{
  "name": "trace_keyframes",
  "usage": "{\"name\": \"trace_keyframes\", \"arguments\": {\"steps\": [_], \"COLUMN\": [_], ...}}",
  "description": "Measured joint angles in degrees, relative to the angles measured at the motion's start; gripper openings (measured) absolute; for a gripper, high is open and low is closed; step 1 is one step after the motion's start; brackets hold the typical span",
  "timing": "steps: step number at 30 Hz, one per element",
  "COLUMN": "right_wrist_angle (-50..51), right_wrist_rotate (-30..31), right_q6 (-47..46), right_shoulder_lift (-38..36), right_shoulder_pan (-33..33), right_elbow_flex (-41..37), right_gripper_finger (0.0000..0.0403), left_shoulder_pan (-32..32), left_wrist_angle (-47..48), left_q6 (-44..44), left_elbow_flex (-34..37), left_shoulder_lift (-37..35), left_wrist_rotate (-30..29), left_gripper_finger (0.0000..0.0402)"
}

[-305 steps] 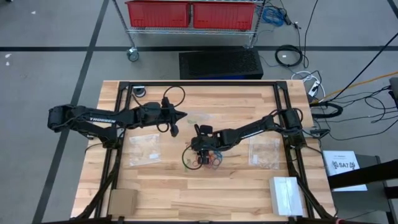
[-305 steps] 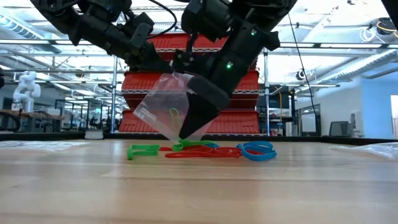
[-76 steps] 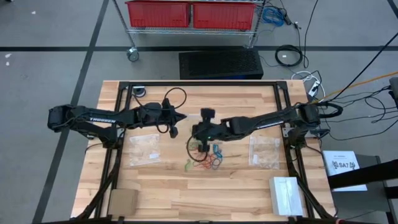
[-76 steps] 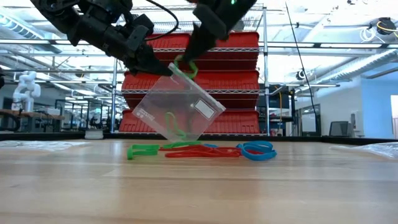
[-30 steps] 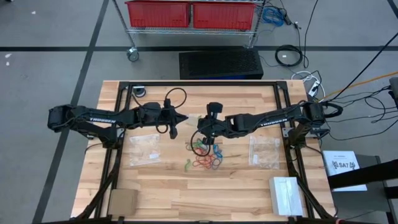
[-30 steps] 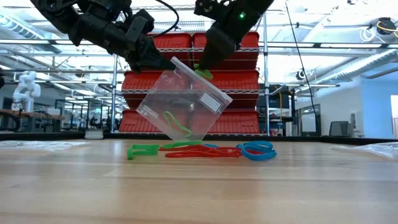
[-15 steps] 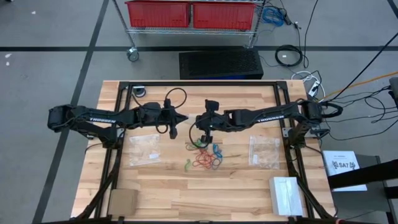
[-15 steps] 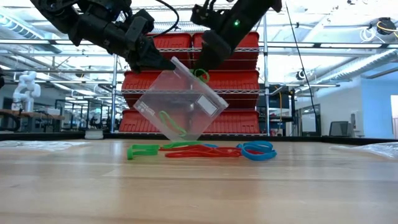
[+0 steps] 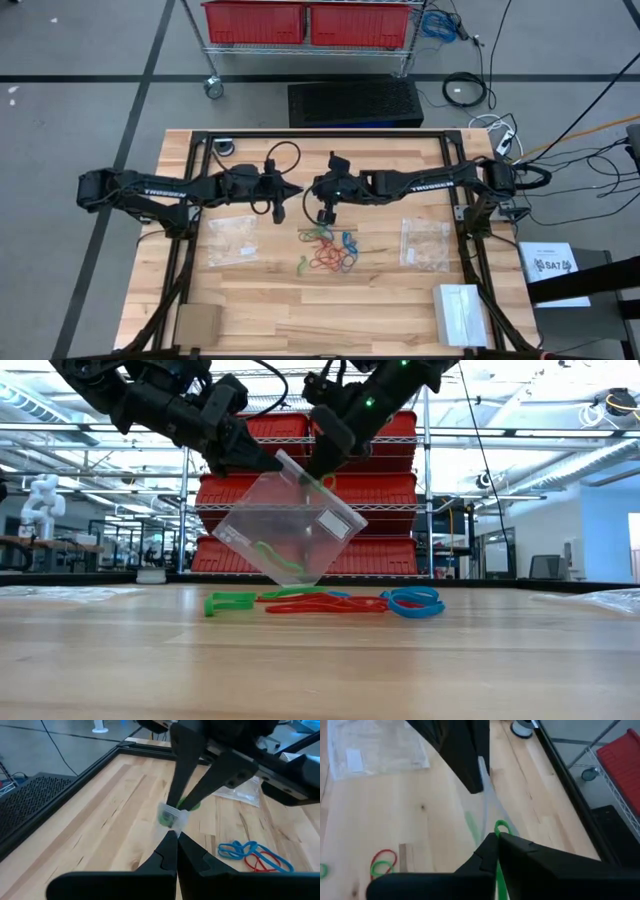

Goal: Sort rubber bands
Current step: Put the top green rubber band into the top transparent zip bag, then adjust the top transparent zip bag

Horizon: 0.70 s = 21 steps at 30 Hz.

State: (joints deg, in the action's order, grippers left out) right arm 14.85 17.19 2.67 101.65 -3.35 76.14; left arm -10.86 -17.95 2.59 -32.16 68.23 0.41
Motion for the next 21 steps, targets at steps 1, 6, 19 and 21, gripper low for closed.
{"name": "trace_keyframes", "arguments": {"steps": [1,6,19,21], "right_wrist_angle": [0.1,0.8,1.2,1.4], "right_wrist_rotate": [-1.0,-5.2,-7.0,-7.0], "right_q6": [0.0,0.0,0.5,1.2], "right_shoulder_lift": [0.0,0.0,-0.4,-1.1], "right_shoulder_pan": [-0.2,-0.8,-0.4,0.0], "right_elbow_flex": [0.0,0.0,0.0,0.0], "right_gripper_finger": [0.0007,0.0035,0.0142,0.0148], "left_shoulder_pan": [0.0,0.0,0.0,0.0], "left_wrist_angle": [0.0,-0.2,-0.4,-0.4], "left_q6": [0.0,0.0,0.0,0.0], "left_elbow_flex": [0.0,0.0,0.0,0.0], "left_shoulder_lift": [0.0,0.0,0.0,0.0], "left_wrist_rotate": [0.0,0.0,0.1,0.1], "left_gripper_finger": [0.0000,0.0000,0.0000,0.0000]}}
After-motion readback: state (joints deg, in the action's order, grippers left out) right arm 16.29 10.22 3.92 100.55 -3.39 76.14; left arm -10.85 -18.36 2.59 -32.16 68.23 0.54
